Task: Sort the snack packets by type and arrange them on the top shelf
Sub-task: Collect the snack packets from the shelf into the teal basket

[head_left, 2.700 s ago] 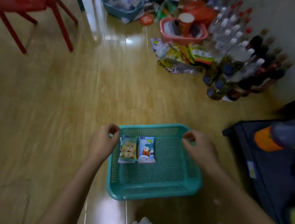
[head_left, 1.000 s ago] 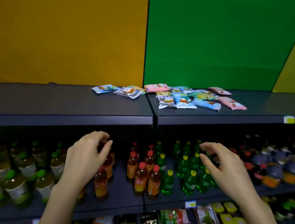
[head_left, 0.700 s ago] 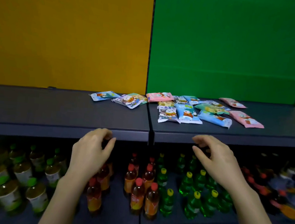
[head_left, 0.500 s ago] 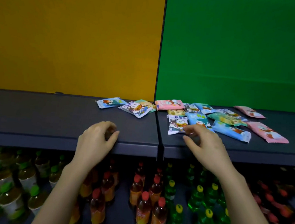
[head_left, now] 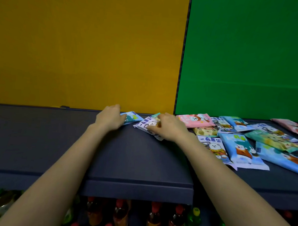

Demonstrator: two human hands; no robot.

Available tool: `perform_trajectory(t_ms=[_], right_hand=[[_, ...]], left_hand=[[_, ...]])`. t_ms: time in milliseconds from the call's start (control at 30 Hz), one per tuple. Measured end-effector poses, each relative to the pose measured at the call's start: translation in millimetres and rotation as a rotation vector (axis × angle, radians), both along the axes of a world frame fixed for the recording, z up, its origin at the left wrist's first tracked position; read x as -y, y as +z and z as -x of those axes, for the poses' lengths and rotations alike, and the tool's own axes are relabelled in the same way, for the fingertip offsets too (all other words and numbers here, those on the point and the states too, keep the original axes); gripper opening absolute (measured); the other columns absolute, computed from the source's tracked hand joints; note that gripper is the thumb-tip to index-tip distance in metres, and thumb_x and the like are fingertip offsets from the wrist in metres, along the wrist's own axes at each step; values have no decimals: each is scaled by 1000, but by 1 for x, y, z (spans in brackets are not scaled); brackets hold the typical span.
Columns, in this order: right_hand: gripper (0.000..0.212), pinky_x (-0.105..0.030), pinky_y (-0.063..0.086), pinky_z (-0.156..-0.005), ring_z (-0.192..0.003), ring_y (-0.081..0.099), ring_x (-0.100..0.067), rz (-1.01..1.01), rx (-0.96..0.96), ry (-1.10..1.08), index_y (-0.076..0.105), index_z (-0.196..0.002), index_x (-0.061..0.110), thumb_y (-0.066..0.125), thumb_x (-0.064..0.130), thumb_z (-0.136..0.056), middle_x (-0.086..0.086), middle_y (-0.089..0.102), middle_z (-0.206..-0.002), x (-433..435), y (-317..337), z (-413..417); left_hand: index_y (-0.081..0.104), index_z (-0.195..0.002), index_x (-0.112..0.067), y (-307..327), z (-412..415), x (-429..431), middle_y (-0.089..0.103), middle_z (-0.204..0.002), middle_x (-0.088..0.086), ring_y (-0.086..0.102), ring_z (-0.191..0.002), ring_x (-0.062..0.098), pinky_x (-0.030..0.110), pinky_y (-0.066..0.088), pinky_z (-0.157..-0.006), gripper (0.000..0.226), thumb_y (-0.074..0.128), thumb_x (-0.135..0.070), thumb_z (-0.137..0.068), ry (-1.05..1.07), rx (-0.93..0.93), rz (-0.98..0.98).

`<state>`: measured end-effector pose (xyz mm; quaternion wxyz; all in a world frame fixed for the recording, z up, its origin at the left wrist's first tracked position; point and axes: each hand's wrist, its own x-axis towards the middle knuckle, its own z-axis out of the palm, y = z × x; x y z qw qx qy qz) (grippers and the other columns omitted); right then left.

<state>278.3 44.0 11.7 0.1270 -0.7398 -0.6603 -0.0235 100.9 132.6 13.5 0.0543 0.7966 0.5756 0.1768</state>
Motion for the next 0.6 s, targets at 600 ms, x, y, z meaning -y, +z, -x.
perform_trajectory(t_ms=[600], right_hand=[[44,-29,37,-65,-89,49,-22,109,-285,-48,49,-82,14,59,57,-80,-5,53,-89,-7,-3,-5]], left_hand=[[54,-72,-6,-2,11,-33,58,-70,10,53,-48,17,27,39,-50,48,85,-41,-61,83,320,430]])
